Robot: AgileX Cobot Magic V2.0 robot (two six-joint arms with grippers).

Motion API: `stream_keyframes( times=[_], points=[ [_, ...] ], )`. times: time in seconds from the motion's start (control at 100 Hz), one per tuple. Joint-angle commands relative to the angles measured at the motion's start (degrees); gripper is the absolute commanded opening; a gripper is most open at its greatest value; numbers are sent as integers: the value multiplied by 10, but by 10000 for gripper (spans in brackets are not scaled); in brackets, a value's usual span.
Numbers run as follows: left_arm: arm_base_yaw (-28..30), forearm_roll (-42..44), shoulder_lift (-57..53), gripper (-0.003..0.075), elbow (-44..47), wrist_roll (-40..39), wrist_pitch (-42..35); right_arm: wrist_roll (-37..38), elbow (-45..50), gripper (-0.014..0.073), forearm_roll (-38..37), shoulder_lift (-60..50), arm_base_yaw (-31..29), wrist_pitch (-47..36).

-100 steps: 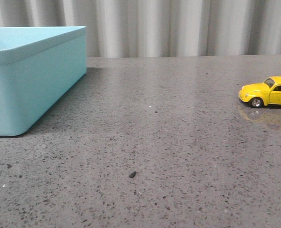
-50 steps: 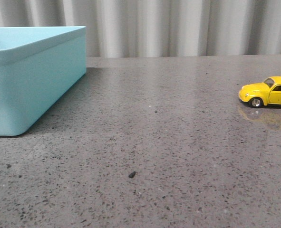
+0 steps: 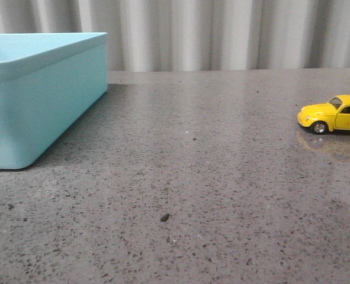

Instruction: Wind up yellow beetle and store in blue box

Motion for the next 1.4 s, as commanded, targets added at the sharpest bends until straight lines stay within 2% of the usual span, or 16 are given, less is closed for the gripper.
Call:
stream_keyframes(
  times=[0.0,0.13,0.82,1.39],
  points=[
    [-5,-5,5,-21,-21,-1,-42,3,-20,-57,-17,-7,3,-10],
    [-5,-5,7,-21,-21,-1,-44,22,-20,-57,-46,3,4,-25],
    [-5,-5,10,-21,-19,-1,-59,23,-20,-57,-46,54,4,-80],
    [-5,-5,10,-21,-19,-1,-59,23,-19,-57,-46,92,4,-70]
  ],
)
